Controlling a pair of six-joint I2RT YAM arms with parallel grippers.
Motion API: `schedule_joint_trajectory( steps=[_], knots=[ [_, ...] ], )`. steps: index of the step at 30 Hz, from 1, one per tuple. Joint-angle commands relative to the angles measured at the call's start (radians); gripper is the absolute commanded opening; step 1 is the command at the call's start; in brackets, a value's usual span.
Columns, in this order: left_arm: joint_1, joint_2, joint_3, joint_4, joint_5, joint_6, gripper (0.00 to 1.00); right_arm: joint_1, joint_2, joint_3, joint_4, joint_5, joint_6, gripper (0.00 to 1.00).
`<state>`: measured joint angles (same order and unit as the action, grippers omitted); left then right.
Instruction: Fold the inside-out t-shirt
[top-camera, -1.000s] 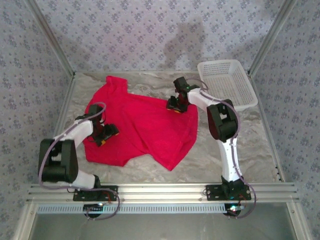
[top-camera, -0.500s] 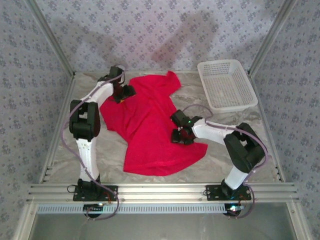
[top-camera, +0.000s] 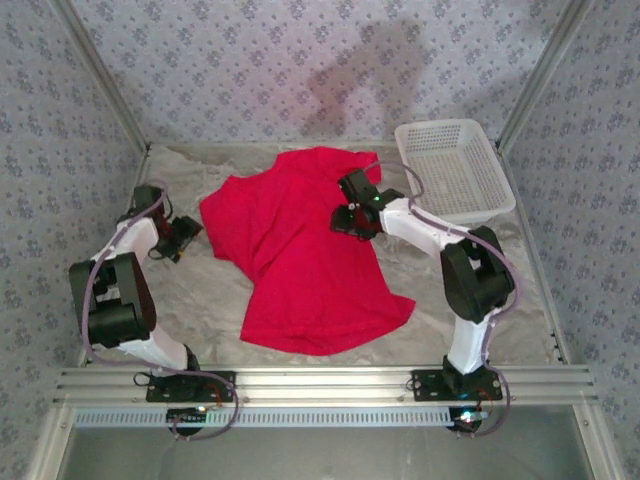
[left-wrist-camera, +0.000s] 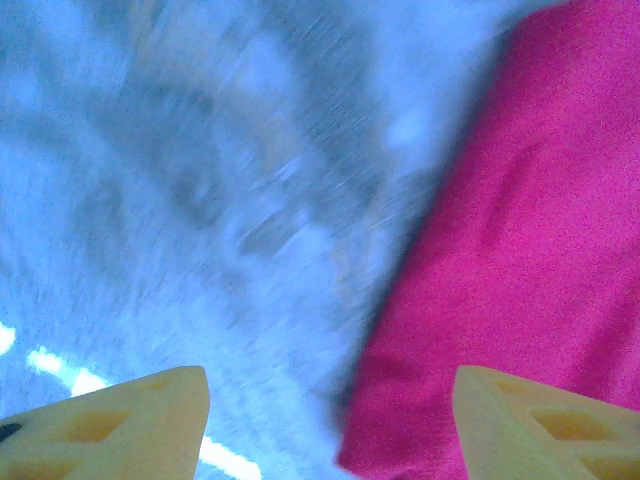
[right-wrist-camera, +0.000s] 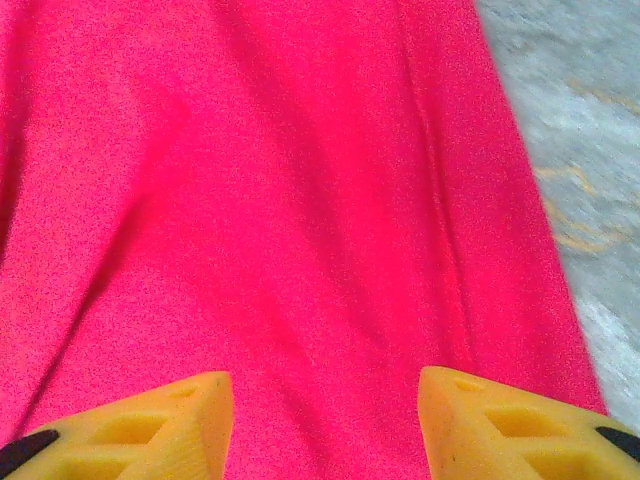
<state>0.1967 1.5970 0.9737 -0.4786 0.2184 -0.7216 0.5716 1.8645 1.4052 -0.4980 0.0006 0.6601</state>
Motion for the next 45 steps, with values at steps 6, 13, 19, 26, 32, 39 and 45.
schedule_joint_trajectory(
  steps=[6, 13, 19, 26, 32, 39, 45],
  knots=[
    [-0.034, 0.039, -0.064, 0.222, 0.163, -0.097, 0.68, 0.014, 0.062, 0.097, -0.045, -0.057, -0.023, 0.53],
    [-0.124, 0.18, 0.001, 0.255, 0.148, -0.121, 0.49, 0.007, 0.122, 0.105, -0.031, -0.086, -0.023, 0.52],
    [-0.125, 0.201, 0.148, 0.096, 0.052, -0.064, 0.03, -0.046, 0.249, 0.129, -0.009, -0.079, 0.02, 0.48],
    [-0.291, 0.231, 0.706, -0.44, -0.475, 0.301, 0.02, -0.065, 0.341, 0.092, -0.077, -0.03, 0.051, 0.38],
    [-0.509, 0.411, 0.97, -0.626, -0.97, 0.51, 0.17, -0.066, 0.335, 0.045, -0.083, -0.016, 0.05, 0.37],
    [-0.429, 0.55, 0.983, -0.691, -0.955, 0.383, 0.4, -0.075, 0.326, 0.06, -0.098, -0.041, 0.007, 0.37],
    [-0.32, 0.444, 0.848, -0.57, -0.796, 0.316, 0.74, -0.067, 0.234, 0.068, -0.152, -0.056, -0.068, 0.45]
  ],
)
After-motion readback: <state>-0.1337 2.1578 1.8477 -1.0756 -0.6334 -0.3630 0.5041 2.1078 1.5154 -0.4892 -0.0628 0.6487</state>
